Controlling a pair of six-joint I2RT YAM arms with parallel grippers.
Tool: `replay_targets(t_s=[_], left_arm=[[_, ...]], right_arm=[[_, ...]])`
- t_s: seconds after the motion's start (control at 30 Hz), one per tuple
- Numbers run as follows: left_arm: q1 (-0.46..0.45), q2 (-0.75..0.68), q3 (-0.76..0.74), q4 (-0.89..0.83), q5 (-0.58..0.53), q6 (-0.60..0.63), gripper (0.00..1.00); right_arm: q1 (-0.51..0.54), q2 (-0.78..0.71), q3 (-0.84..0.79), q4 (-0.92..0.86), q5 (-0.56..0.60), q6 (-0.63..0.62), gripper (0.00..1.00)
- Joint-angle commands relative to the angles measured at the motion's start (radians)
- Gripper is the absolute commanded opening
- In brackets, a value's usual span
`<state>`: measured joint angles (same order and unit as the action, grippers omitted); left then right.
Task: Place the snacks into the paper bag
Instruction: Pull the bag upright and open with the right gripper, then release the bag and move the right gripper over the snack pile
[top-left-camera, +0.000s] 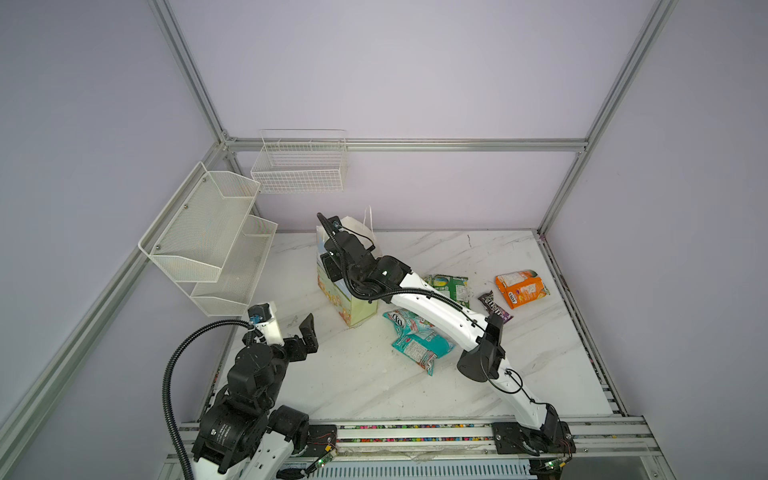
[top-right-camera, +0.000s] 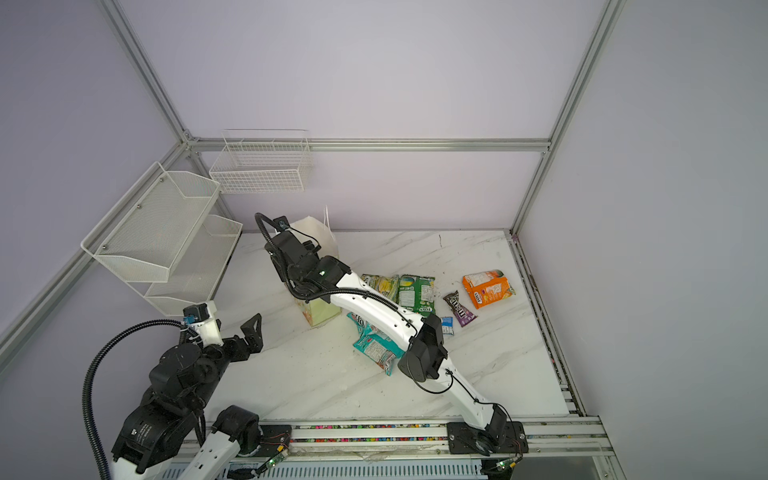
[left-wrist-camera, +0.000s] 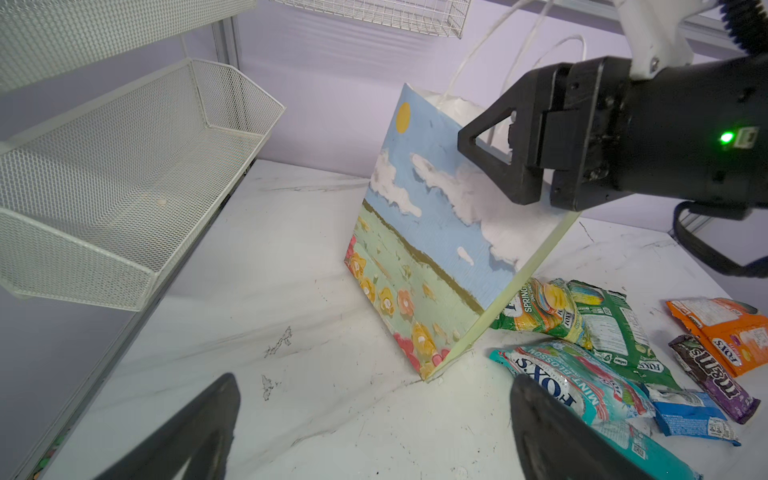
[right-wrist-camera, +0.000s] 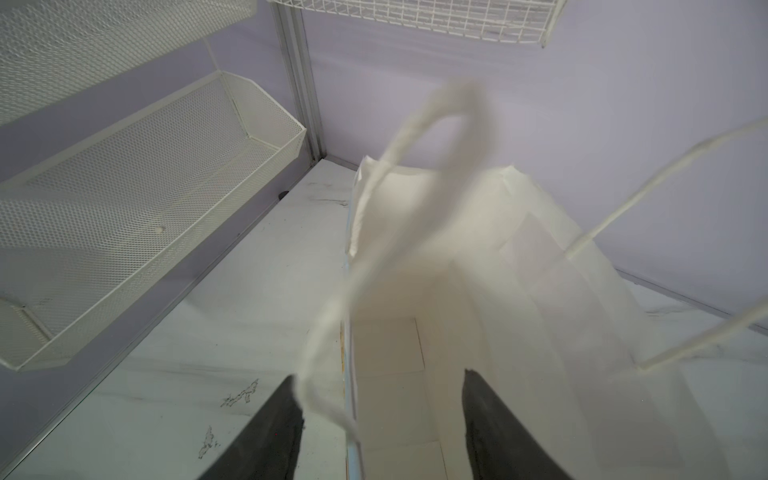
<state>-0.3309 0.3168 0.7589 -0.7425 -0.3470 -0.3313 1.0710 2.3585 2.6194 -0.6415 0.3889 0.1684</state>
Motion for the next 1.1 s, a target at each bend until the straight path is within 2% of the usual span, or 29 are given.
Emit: replay_targets(t_s=[0.0,0.47,0.73,1.07], left_arm=[[-0.006,0.008,-0.012,0.008,-0.012,-0.012,1.0],[-0.005,0.011,-0.012,0.007,-0.022,-0.012,1.0],[-0.005,0.018,-0.01,0.005,-0.034,-0.011,1.0],[-0.005,0.036,-0.003,0.004,-0.023,-0.009,1.0]], right_arm=[[0.011,-0.089,-0.012,0.043,-0.057,0.024,0.63],[0.033,-0.185,-0.05,0.048,-0.08,0.022,0.66],[0.037,-0.31,-0.181,0.066,-0.077,0.011,0.67],[0.027,-0.461,-0.477,0.072,-0.029,0.027,0.73]])
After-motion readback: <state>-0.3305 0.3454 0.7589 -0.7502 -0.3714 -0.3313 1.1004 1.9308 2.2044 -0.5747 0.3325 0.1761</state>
